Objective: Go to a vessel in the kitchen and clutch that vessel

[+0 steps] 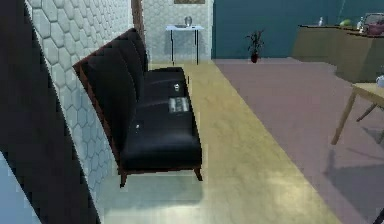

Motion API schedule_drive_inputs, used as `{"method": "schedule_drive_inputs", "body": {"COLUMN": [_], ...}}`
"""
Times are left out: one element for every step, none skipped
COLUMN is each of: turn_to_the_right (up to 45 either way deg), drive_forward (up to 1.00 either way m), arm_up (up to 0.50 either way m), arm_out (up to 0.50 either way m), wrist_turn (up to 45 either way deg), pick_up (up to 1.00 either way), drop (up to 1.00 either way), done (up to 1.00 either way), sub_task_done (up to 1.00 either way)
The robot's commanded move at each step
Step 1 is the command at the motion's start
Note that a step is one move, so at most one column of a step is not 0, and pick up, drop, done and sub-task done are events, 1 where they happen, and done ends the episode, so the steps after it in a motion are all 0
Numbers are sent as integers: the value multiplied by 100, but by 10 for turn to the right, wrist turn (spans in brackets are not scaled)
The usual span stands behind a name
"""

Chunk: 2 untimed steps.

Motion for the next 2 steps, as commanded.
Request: {"method": "schedule_drive_inputs", "body": {"turn_to_the_right": [0,360], "drive_forward": [30,0], "arm_up": [0,0], "arm_out": [0,0], "wrist_turn": [0,0], "pick_up": [0,0], "drop": [0,0], "done": [0,0], "sub_task_done": [0,0]}}
